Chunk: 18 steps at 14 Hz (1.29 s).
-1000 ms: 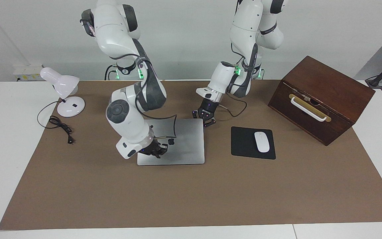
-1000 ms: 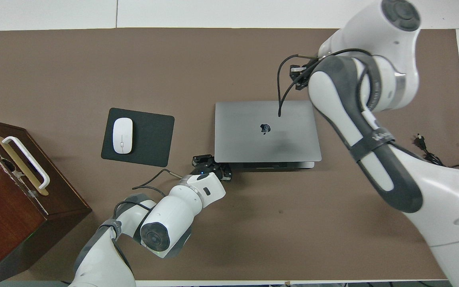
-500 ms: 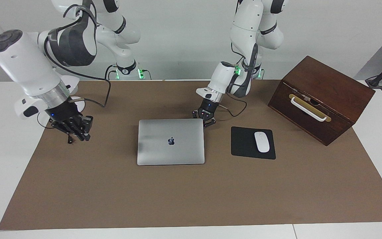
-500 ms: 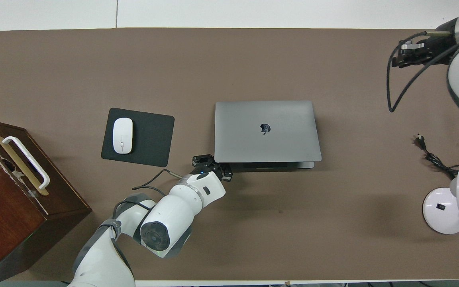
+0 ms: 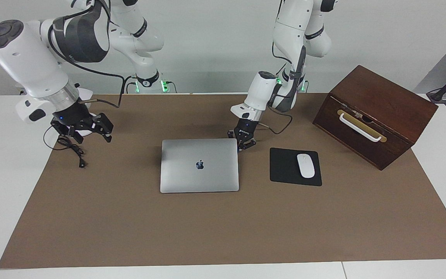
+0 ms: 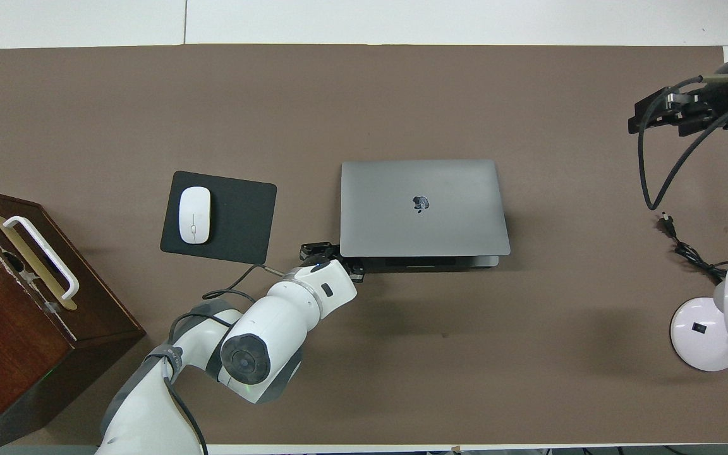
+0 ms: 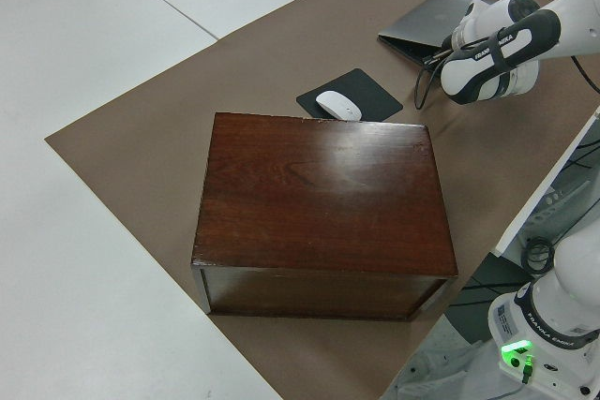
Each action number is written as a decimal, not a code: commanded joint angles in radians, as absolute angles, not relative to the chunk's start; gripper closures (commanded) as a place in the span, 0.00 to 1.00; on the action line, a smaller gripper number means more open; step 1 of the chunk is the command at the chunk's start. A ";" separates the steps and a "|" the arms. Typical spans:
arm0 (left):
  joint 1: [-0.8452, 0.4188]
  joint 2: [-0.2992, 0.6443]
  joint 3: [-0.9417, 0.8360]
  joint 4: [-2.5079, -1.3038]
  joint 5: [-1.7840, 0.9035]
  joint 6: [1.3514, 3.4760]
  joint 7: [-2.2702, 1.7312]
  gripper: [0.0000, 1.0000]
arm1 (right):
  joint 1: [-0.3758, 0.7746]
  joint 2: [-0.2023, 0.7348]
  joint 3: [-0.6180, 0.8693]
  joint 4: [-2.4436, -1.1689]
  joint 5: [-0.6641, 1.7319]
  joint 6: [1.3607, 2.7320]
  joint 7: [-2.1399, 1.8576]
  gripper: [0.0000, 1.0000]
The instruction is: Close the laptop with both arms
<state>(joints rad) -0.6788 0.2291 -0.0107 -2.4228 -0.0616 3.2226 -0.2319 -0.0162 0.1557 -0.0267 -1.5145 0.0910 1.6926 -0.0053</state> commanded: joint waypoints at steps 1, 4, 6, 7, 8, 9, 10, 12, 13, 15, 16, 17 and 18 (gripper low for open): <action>-0.660 0.184 -0.014 -2.447 -0.043 3.098 -0.233 1.00 | -0.023 0.022 -0.017 -1.687 0.074 1.742 -0.009 0.00; -0.640 0.106 -0.014 -2.444 -0.043 2.927 -0.232 1.00 | -0.025 -0.008 -0.017 -1.752 0.074 1.810 -0.014 0.00; -0.638 0.068 -0.014 -2.415 -0.057 2.802 -0.232 1.00 | -0.035 -0.006 -0.017 -1.747 0.074 1.802 -0.015 0.00; -0.638 0.048 -0.012 -2.395 -0.061 2.737 -0.232 1.00 | -0.046 -0.006 -0.017 -1.746 0.074 1.799 -0.015 0.00; -0.635 0.026 -0.009 -2.372 -0.069 2.662 -0.230 1.00 | -0.048 -0.006 -0.017 -1.746 0.072 1.798 -0.018 0.00; -0.615 0.012 -0.011 -2.344 -0.080 2.587 -0.229 1.00 | -0.048 -0.005 -0.017 -1.744 0.072 1.798 -0.023 0.00; -0.611 -0.004 -0.009 -2.323 -0.081 2.523 -0.229 1.00 | -0.049 -0.002 -0.017 -1.735 0.072 1.795 -0.028 0.00; -0.611 -0.035 -0.002 -2.298 -0.081 2.433 -0.227 1.00 | -0.049 -0.002 -0.017 -1.706 0.037 1.764 -0.032 0.00; -0.609 -0.044 0.002 -2.287 -0.081 2.410 -0.229 1.00 | -0.049 0.002 -0.017 -1.668 0.037 1.729 -0.031 0.00; -0.571 -0.057 0.003 -2.249 -0.083 2.335 -0.221 1.00 | -0.054 -0.008 -0.018 -1.641 0.038 1.689 -0.028 0.00; -0.560 -0.057 0.003 -2.215 -0.083 2.282 -0.219 1.00 | -0.076 -0.021 -0.026 -1.640 0.034 1.678 -0.028 0.00; -0.551 -0.057 0.005 -2.182 -0.083 2.231 -0.219 1.00 | -0.090 -0.053 -0.029 -1.641 0.034 1.645 -0.028 0.00; -0.519 -0.058 0.003 -2.159 -0.083 2.192 -0.219 1.00 | -0.101 -0.081 -0.032 -1.641 0.034 1.597 -0.026 0.00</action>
<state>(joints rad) -0.5618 -0.0508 0.0075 -2.2129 -0.0693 2.2849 -0.2307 -0.0648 -0.0263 -0.0351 -1.6383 0.0501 1.6635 -0.0062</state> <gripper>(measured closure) 0.991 0.000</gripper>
